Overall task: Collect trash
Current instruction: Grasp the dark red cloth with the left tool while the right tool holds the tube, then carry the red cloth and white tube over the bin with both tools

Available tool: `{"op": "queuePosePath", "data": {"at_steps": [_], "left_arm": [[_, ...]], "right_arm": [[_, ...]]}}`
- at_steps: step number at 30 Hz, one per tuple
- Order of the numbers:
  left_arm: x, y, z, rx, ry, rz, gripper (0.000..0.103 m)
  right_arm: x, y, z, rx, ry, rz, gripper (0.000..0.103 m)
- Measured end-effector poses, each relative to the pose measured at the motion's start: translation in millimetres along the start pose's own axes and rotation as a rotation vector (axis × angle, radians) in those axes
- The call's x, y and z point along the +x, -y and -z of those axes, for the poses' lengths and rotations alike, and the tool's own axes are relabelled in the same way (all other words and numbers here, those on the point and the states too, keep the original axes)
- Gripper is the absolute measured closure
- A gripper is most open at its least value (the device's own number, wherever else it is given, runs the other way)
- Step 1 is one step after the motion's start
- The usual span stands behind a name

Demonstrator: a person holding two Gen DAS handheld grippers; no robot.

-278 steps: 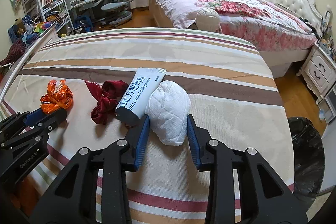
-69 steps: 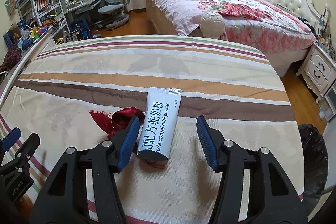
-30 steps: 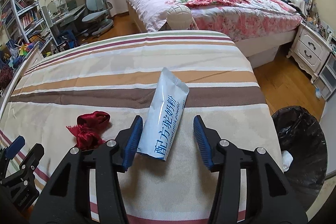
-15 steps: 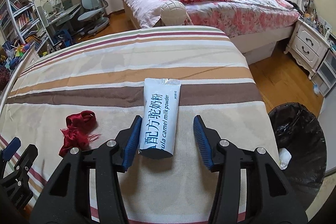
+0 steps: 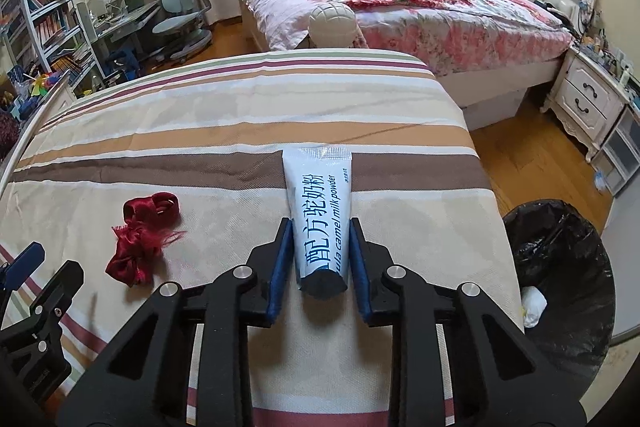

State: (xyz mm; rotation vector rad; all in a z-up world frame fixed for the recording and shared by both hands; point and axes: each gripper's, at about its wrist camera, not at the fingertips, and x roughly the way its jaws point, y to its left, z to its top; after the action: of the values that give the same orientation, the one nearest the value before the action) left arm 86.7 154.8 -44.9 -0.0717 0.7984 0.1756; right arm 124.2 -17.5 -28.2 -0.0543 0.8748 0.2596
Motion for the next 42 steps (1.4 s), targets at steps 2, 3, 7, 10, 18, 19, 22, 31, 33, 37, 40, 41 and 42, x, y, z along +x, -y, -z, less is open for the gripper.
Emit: {"op": "queuePosePath", "data": {"at_steps": [2,3,7,10,18,19,22,31,33,37,40,41,42], "left_arm": [[0.5,7.0,-0.3,0.013,0.0,0.009,0.029],[0.4,9.7,-0.3,0.018,-0.001,0.012,0.029],[1.1,24.0,-0.9,0.045,0.001,0.025,0.029],[2.8,33.8,-2.0,0.063,-0.001,0.032,0.029],[13.1,53.7,-11.4,0.092,-0.02,0.041,0.029],[15.2,55.3,-13.0,0.093,-0.025,0.041,0.029],[20.4,55.3,-16.6,0.083,-0.042,0.045,0.029],[30.8,56.5,-21.3,0.085,-0.087,0.065,0.04],[30.8,56.8,-21.0,0.09,-0.085,0.062,0.047],[29.3,58.8,-20.0,0.108,-0.078,0.074,0.058],[28.5,60.7,-19.5,0.123,-0.073,0.088,0.068],[27.9,61.2,-19.2,0.126,-0.072,0.089,0.07],[27.9,61.3,-19.3,0.127,-0.071,0.092,0.072]], "right_arm": [[-2.5,4.0,2.8,0.005,0.002,-0.001,0.077],[-4.0,6.3,4.3,0.009,0.003,-0.003,0.077],[-8.5,12.9,9.2,0.014,0.005,-0.009,0.077],[-10.7,16.8,11.6,0.02,0.007,-0.017,0.077],[-11.7,22.8,12.7,0.03,0.006,-0.046,0.077],[-11.6,23.2,12.6,0.031,0.007,-0.049,0.076],[-11.3,23.5,12.0,0.029,0.006,-0.06,0.071],[-7.4,25.5,7.8,0.034,0.009,-0.055,0.057],[-7.5,25.3,7.7,0.031,0.009,-0.053,0.057],[-7.1,25.4,7.3,0.032,0.009,-0.049,0.061],[-7.5,24.2,8.3,0.028,0.009,-0.044,0.072],[-7.9,23.8,8.8,0.025,0.009,-0.043,0.073],[-8.5,23.6,9.6,0.023,0.009,-0.042,0.073]]}}
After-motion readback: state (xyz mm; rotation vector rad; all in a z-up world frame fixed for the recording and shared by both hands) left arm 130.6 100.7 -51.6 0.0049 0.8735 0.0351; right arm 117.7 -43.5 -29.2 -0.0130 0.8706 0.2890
